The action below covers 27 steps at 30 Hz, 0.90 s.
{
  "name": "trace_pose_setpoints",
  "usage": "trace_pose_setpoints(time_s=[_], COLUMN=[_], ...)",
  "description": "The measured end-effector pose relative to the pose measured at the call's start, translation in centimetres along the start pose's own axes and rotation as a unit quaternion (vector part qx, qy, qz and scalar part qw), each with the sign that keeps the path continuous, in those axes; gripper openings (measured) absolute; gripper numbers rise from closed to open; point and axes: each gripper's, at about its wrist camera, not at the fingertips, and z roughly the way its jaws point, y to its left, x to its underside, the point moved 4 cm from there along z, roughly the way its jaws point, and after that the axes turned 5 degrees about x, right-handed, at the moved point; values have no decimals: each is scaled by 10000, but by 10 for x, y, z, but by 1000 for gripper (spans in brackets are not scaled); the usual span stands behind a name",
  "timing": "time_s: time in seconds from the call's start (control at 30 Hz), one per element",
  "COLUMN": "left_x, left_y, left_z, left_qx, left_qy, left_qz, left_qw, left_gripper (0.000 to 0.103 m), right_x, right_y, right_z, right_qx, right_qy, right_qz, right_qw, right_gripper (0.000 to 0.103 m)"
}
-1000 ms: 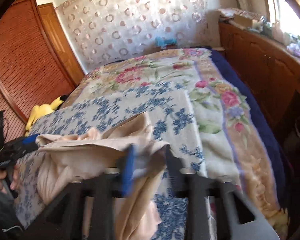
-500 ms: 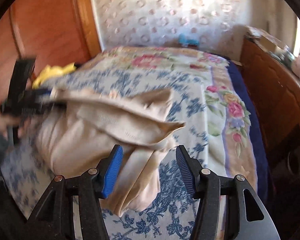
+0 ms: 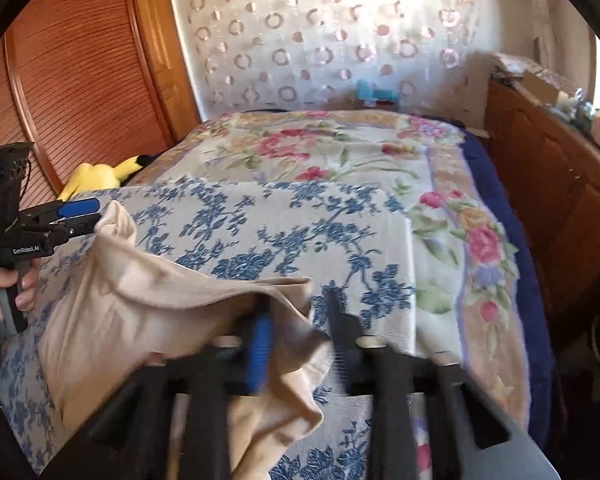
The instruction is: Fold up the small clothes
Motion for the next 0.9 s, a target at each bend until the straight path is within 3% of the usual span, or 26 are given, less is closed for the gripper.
trace_pose_setpoints(time_s=[0.13,0.23,0.3,0.4,0.43,0.47,0.63,0.9], left_x=[1,2,4,9,12,16,37,53], left_y=[-1,-1,-2,-5,-7,-8,-16,-26], left_z=[5,6,5,0,-2,-3,-4,-4], left_qx=[99,103,105,230,264,306,392,592], left_qy=[54,76,103,163,192,234,512,689], left_qz=[-27,-62,-77,-126,-130,-135,-94,-173], left_qw=[9999,9999,9999,9995,9994,9992,9979,9957], left_gripper=[71,71,71,71,71,71,71,72], right_x=[-1,3,4,4,6,8,26,46], right_y=[-29,-53,-54,-44,-42,-39,-15,-6], right_z=[12,22,21,14,10,6,-13,-11], right_qx=[-93,415,729,692,784,801,354,31], right_qy=[-96,67,117,169,165,139,253,809], right_qz=[672,1210,1084,856,790,758,690,716], right_qw=[9977,9918,9914,9938,9936,9938,9967,9941], right_gripper=[4,6,18,30,45,52,66,68])
